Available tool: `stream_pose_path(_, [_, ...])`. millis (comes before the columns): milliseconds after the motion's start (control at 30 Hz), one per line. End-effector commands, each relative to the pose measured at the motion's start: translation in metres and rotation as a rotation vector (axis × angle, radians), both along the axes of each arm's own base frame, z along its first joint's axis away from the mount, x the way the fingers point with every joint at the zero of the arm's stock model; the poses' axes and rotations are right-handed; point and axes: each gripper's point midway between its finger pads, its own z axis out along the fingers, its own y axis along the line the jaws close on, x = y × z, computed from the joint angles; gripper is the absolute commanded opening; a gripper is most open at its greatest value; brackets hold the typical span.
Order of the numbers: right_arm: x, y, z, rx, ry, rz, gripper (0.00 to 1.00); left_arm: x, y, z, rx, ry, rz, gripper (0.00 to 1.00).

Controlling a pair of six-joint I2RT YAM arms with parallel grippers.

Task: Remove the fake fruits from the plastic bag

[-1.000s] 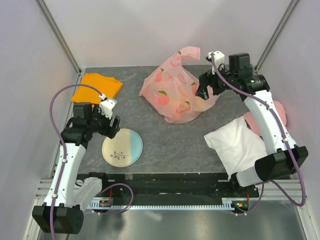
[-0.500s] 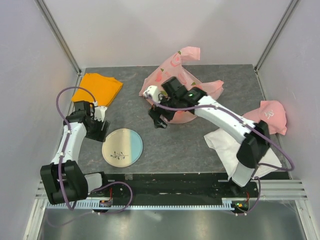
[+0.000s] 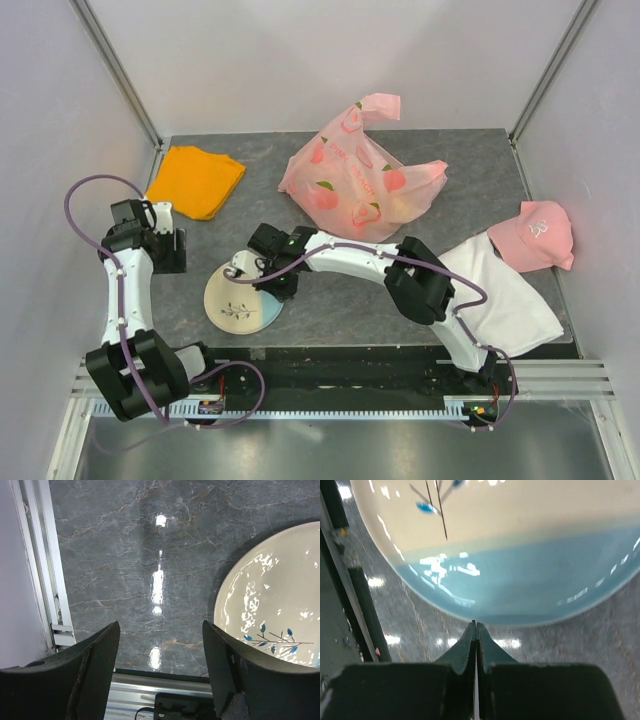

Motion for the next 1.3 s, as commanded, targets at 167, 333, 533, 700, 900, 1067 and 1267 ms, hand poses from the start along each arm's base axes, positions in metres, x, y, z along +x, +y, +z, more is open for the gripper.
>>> stream_pose_path(167, [0.020,0.039,0.002,0.038,-0.136,0.023,0.00,0.010,-0.004,0.025,-0.023,-0.107,0.032,0.74])
stream_pose_path(333, [0.037,0.001,-0.024,-0.101,-0.227,-0.043,0.00,0.015,-0.004,0.037,-0.023,-0.135,0.025,0.74])
stream_pose_path(533, [0.042,-0.054,-0.040,-0.239,-0.247,-0.070,0.00,0.026,0.002,0.049,0.004,-0.154,0.005,0.74])
stream_pose_path(700, [0.042,-0.097,-0.041,-0.322,-0.281,-0.082,0.00,0.037,0.001,0.054,-0.015,-0.171,-0.023,0.75])
stream_pose_path(900, [0.044,-0.170,-0.038,-0.413,-0.268,-0.145,0.00,0.050,-0.021,0.063,-0.094,-0.221,-0.147,0.77])
stream_pose_path(1067, [0.050,-0.213,-0.027,-0.431,-0.221,-0.215,0.00,0.056,-0.047,0.067,-0.145,-0.247,-0.277,0.79])
stream_pose_path(1267, [0.056,-0.152,0.108,-0.028,-0.222,-0.214,0.15,0.066,-0.121,0.105,-0.143,-0.346,-0.582,0.83])
